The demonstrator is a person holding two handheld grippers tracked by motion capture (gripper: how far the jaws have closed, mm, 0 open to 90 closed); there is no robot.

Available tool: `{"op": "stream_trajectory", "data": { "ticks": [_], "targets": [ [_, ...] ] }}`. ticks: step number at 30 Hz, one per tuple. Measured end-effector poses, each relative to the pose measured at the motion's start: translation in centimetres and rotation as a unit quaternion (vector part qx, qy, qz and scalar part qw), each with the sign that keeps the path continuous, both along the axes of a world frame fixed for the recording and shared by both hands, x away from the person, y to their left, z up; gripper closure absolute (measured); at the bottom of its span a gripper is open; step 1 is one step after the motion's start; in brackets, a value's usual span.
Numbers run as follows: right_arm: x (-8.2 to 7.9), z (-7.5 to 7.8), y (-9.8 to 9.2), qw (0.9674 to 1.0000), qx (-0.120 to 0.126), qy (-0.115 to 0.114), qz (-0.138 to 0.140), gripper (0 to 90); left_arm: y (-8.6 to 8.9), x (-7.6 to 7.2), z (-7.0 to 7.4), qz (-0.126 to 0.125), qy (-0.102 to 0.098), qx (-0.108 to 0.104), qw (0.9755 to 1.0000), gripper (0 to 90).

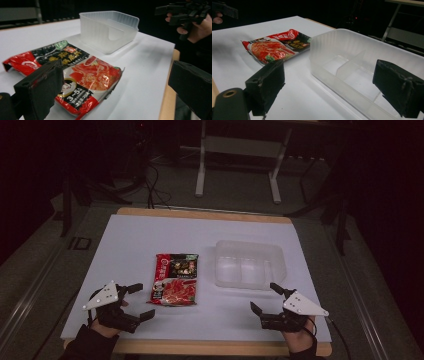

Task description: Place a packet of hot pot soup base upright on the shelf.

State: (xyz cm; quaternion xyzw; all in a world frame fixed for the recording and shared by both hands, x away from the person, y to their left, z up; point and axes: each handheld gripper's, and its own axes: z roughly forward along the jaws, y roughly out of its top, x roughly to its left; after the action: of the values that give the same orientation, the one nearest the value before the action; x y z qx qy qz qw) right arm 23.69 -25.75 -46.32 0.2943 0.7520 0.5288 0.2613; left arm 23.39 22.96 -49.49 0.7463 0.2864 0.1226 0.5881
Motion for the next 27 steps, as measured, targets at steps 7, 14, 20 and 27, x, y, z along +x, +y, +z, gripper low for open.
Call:
{"op": "stream_trajectory", "data": {
  "ticks": [7, 14, 20, 27],
  "targets": [
    [-0.4, 0.6, 0.2, 0.9999, -0.011, -0.005, 0.006, 9.4, 0.3, -0.1, 0.2, 0.01, 0.003, 0.019, 0.9998, 1.2],
    [-1.1, 1.9, 0.8, 0.9997, 0.019, -0.008, 0.016, 9.3, -0.8, -1.0, 1.6, 0.006, -0.024, 0.045, 0.9987, 1.2],
    [-1.9, 2.6, 1.1, 0.9989, 0.015, -0.027, 0.034, 9.3, -1.6, -1.3, 3.6, -0.015, -0.042, 0.027, 0.9987, 1.3],
    [-1.7, 3.1, 0.5, 0.9988, 0.034, -0.017, 0.031, 9.4, -1.6, 0.7, 4.8, -0.017, -0.033, 0.021, 0.9991, 1.8]
  ]
}}
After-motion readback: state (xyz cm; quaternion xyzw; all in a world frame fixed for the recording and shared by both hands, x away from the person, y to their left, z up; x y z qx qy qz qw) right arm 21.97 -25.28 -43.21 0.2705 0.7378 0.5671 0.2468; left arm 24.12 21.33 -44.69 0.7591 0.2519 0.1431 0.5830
